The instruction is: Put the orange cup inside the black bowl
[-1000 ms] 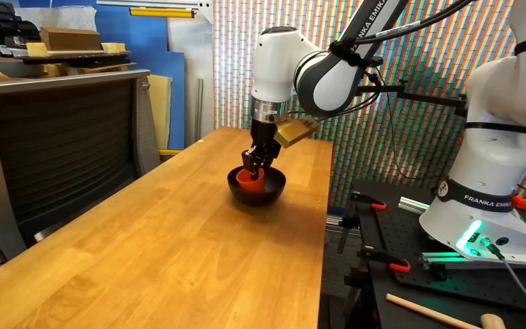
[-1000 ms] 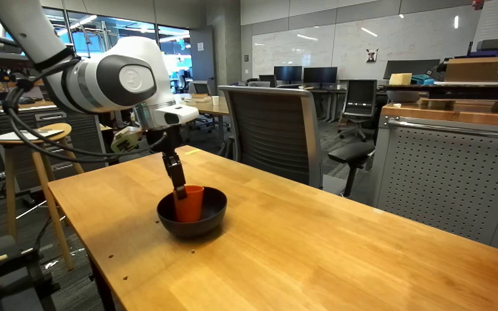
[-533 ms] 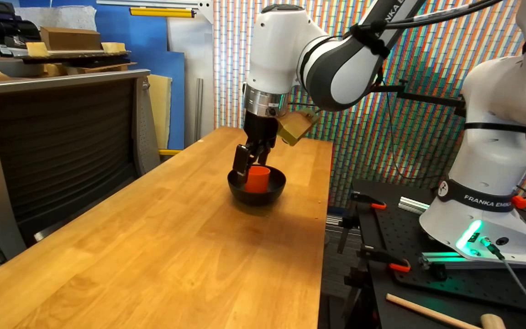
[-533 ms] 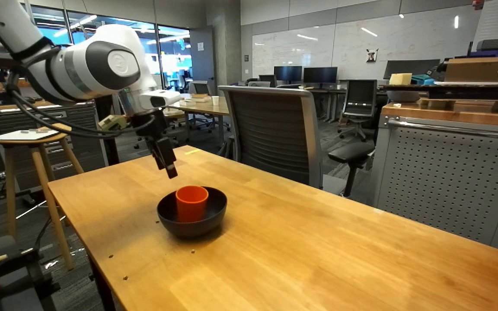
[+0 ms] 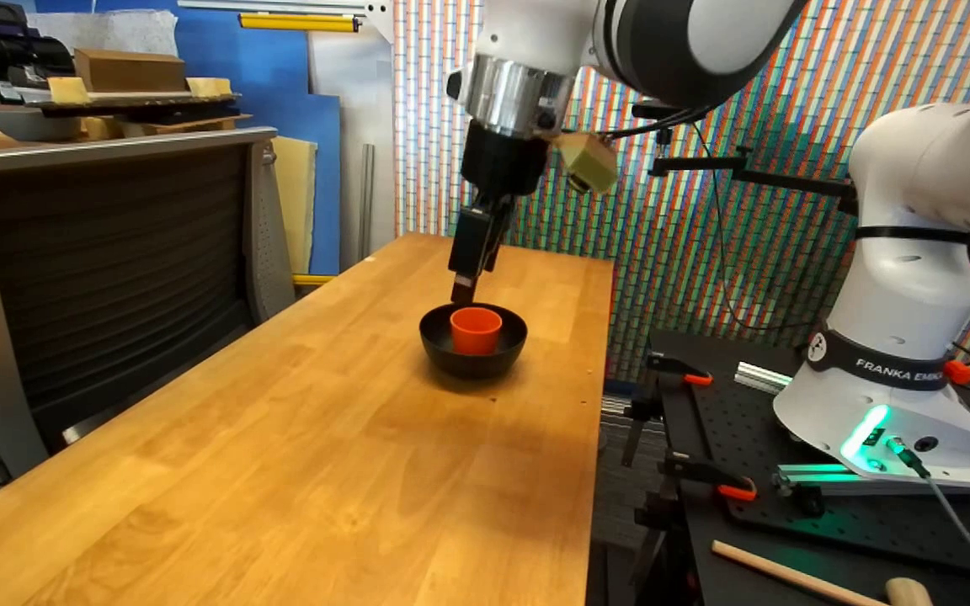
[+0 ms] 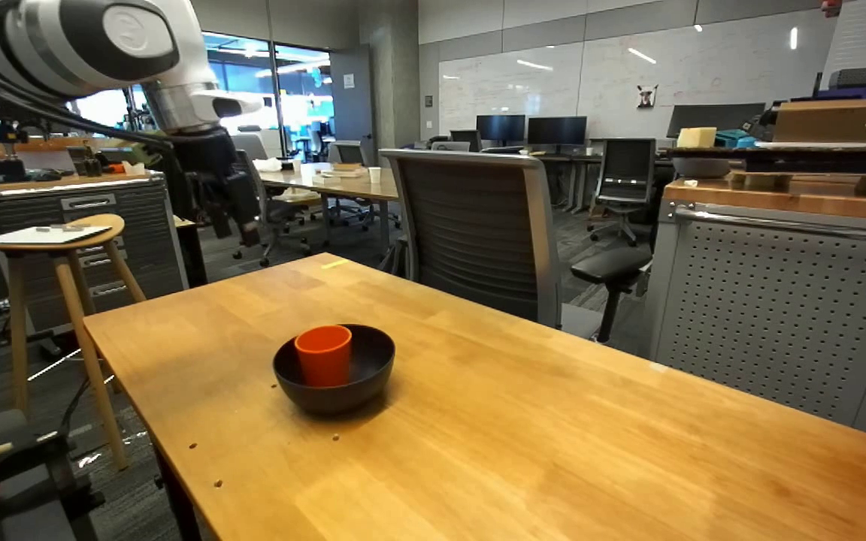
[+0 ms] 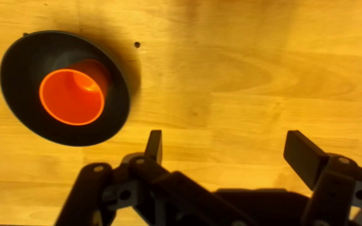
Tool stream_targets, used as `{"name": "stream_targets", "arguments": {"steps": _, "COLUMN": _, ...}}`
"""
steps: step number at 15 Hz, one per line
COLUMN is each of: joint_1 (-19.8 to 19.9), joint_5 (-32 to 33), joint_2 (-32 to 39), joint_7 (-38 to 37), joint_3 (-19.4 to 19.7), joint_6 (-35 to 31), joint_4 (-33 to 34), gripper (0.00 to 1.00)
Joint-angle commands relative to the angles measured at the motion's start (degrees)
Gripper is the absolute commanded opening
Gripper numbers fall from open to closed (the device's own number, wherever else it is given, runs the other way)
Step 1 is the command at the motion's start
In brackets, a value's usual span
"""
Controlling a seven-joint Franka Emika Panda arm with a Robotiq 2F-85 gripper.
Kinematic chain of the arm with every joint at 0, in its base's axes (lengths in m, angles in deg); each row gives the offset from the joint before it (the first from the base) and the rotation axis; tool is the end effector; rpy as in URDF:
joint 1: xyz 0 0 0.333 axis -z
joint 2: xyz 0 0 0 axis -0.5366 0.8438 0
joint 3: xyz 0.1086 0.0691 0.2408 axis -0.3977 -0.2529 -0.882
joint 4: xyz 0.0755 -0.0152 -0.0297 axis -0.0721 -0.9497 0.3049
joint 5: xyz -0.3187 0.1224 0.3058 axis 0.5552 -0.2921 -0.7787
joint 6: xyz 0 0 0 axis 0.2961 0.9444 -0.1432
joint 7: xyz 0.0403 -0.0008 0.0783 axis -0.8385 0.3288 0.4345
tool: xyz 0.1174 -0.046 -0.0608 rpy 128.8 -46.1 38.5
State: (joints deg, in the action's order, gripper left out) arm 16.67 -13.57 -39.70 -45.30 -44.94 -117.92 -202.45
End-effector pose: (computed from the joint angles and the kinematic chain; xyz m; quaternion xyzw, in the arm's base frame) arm 0.4894 0.1793 0.2438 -0.9950 -0.0397 -0.0908 0.0085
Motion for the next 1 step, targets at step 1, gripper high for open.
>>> {"name": "stream_targets", "arguments": {"steps": 1, "joint_1": 1.05, "joint_5": -3.86, "joint_2": -2.32, "joint_7": 3.43, "joint_3": -2.30, "joint_6": 1.71, "joint_4": -0.09, "gripper": 1.00}}
